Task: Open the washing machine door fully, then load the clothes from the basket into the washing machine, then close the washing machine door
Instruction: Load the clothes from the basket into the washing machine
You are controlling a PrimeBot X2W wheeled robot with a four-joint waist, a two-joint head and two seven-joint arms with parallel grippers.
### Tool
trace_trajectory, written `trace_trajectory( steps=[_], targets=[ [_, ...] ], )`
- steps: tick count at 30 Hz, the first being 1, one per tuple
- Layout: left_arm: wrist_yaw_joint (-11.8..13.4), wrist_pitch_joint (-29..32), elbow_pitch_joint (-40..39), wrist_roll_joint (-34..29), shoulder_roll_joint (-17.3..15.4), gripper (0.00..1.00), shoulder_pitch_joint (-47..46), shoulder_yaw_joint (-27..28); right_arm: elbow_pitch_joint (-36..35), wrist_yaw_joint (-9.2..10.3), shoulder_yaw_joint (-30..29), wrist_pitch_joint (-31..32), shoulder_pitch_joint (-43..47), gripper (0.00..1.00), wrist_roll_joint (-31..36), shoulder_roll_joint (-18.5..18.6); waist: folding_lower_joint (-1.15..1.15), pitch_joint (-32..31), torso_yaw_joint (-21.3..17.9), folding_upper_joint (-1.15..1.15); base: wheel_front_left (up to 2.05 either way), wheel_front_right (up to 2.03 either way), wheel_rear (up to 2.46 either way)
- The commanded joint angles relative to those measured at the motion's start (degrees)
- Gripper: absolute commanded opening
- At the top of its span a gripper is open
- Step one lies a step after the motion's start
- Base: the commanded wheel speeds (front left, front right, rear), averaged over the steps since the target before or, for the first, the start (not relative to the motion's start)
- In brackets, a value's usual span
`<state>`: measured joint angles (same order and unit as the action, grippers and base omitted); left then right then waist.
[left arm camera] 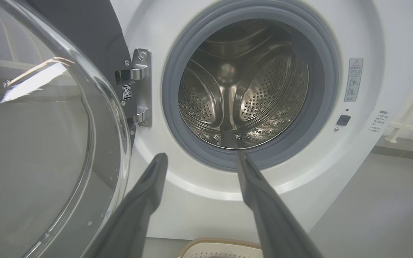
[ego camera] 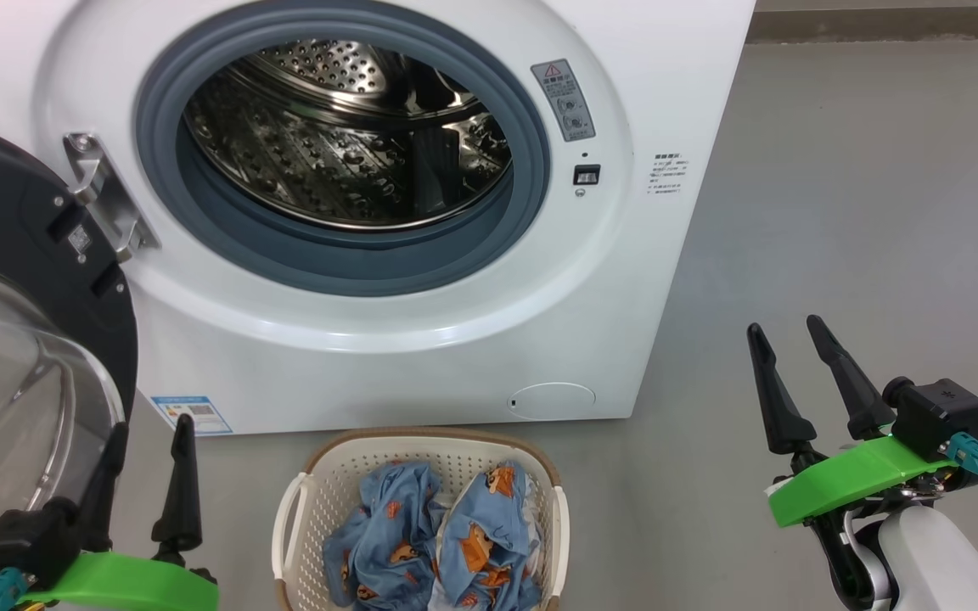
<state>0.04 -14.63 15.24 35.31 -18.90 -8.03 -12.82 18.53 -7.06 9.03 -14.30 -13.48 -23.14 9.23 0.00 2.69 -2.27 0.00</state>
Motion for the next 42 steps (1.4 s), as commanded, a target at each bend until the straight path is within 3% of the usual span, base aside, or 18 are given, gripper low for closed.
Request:
trace_trajectory(
  steps=[1, 30, 42],
  targets=[
    [-0.03, -0.31, -0.56, -0.11, -1.38, 1.00, -2.46, 2.02, -1.09, -0.43, 1.25, -0.70, -1.50, 1.00, 0.37, 0.45, 0.00, -0.09, 0.01, 0.00, 0.00, 0.00, 0.00],
    [0.04, -0.35, -0.32, -0.45, -1.24, 1.00, -2.95, 2.09, -1.00, -0.43, 0.80, -0.70, -1.98, 1.00, 0.48, -0.02, 0.00, 0.82, -0.06, 0.00, 0.00, 0.00, 0.00],
    [-0.58, 0.58, 0.94, -0.54, -0.97, 1.00, -4.90, 0.34, -0.76, -0.43, -0.03, -0.70, -1.66, 1.00, 1.06, -0.51, 0.00, 3.89, -0.39, 0.00, 0.00, 0.00, 0.00]
  ],
)
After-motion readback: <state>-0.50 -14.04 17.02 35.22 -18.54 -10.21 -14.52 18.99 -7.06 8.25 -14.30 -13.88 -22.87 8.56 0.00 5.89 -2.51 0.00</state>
